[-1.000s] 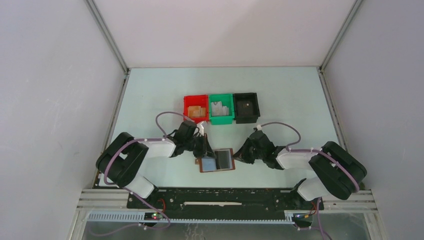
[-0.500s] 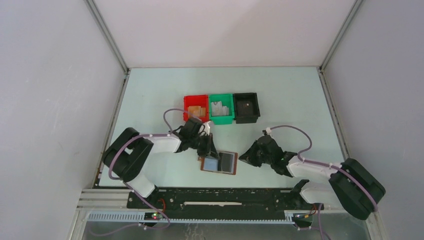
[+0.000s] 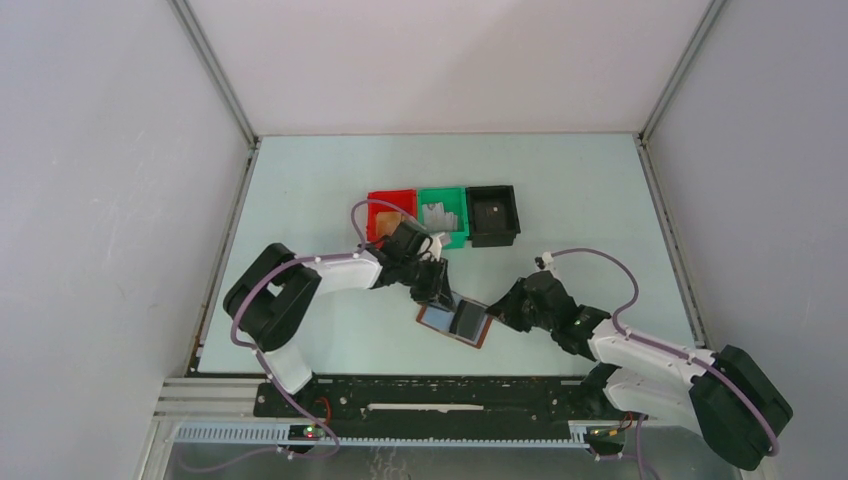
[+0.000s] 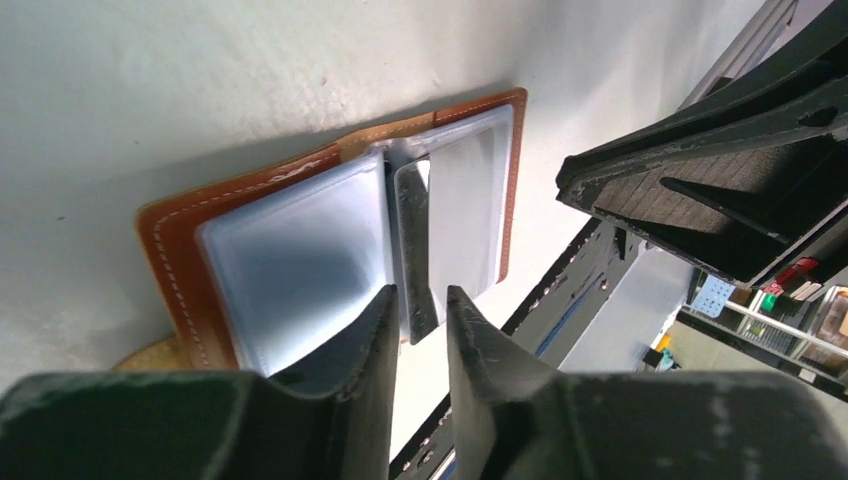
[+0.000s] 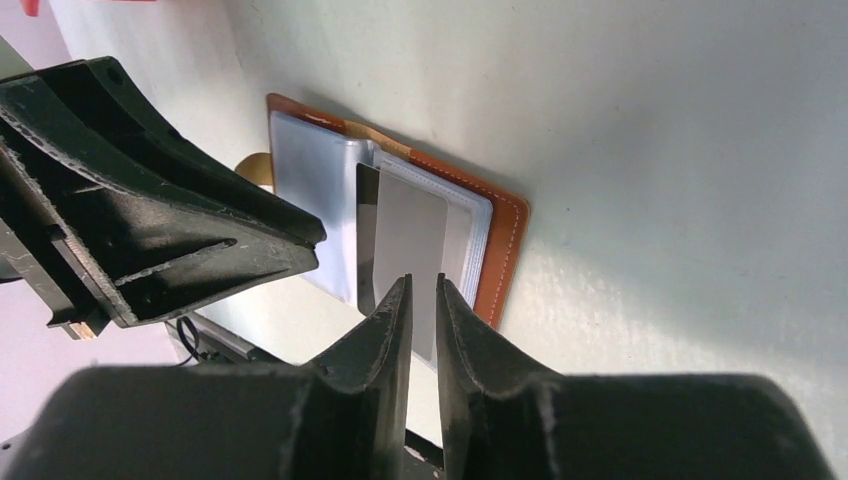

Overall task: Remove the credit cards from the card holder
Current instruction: Remove the credit card from the card holder.

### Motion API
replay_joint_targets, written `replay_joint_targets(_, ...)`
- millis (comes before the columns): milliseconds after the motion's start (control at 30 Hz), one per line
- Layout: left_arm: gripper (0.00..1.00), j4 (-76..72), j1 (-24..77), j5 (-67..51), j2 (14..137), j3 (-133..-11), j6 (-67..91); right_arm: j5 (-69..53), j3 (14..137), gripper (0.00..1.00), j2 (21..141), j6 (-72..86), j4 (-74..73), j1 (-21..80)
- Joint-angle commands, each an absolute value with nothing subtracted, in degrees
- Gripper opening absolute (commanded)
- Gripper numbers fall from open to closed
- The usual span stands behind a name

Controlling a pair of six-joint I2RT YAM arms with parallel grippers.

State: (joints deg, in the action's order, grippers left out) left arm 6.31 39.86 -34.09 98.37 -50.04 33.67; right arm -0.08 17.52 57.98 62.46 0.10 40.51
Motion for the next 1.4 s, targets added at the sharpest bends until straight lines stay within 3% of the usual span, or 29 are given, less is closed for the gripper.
replay_joint_targets(0, 0.32, 7.6, 39.8, -32.8, 97.0, -50.7, 32.9, -0.6, 17.6, 0.22, 59.1, 60.9, 0.9, 40.4)
replay_joint_targets(1233, 0.38, -1.5, 40.7, -33.0, 99.3, -43.1, 40.2, -6.3, 17.8, 0.18, 75.7, 63.2, 14.8, 42.0)
replay_joint_targets(1367, 0.3, -3.4, 40.6, -34.2, 99.4, -41.8, 40.8, -6.5, 17.7, 0.18, 75.7, 63.0, 14.9, 41.6)
